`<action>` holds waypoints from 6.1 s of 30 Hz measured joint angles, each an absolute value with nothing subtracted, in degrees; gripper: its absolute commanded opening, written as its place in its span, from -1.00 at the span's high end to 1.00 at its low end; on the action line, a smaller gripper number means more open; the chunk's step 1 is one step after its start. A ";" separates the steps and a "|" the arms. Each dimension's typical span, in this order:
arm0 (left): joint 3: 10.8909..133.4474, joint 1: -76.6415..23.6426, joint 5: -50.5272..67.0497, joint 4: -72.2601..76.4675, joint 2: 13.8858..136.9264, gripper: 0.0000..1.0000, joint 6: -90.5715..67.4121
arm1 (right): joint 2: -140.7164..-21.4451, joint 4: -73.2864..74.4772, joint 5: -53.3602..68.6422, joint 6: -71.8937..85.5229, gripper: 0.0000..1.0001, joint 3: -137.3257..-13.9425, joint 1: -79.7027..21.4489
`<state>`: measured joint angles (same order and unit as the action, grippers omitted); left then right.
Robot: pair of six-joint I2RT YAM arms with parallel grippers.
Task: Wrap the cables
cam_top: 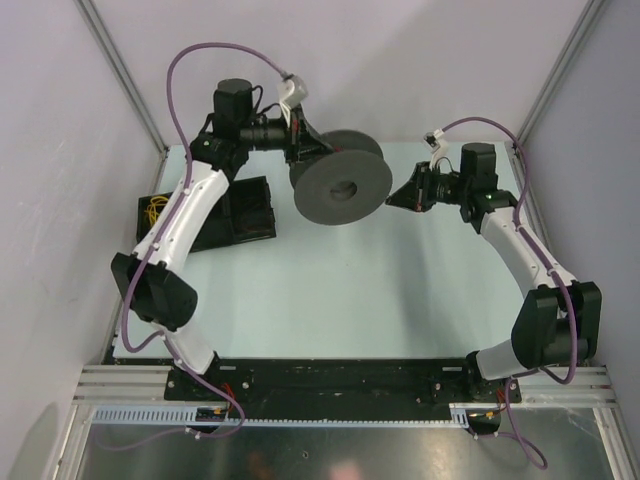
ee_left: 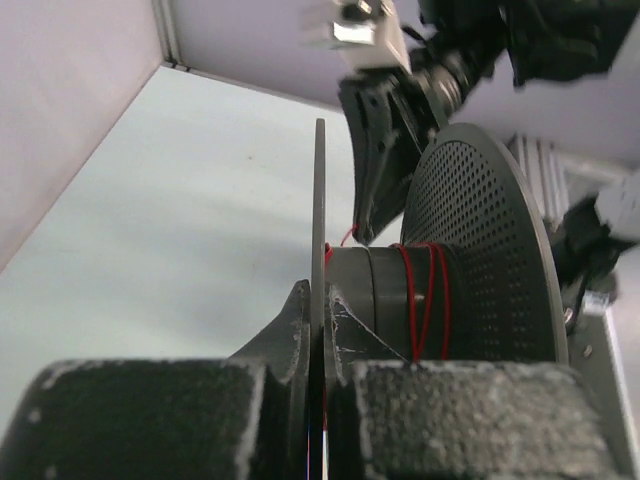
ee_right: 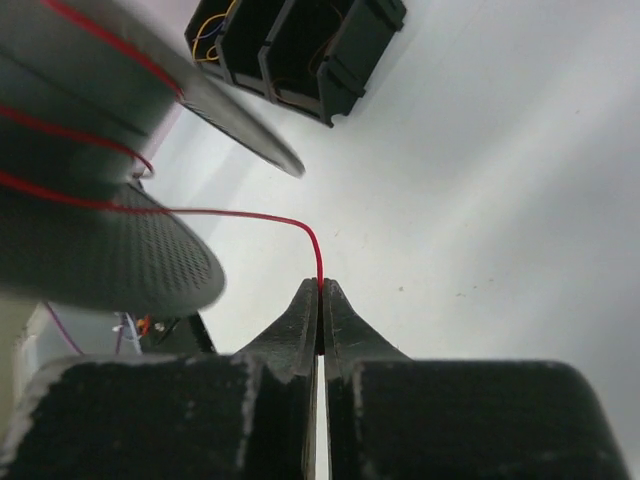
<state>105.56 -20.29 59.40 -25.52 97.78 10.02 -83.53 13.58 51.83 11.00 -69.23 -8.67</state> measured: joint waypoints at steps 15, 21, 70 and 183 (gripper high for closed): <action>105.16 -17.17 32.80 -14.35 100.40 1.00 -45.41 | -74.46 -9.10 42.26 5.69 1.00 -59.72 -15.86; 104.71 -18.83 25.58 -18.28 100.73 1.00 -56.18 | -72.97 -14.20 31.68 -2.59 1.00 -58.70 -26.72; 75.99 -24.12 23.53 18.11 104.07 1.00 -70.57 | -83.46 -47.05 2.39 -58.92 1.00 -43.07 -39.16; 99.18 -23.24 20.40 34.33 147.02 -0.30 -72.18 | -153.97 -71.18 11.33 -74.48 1.00 -93.62 -19.81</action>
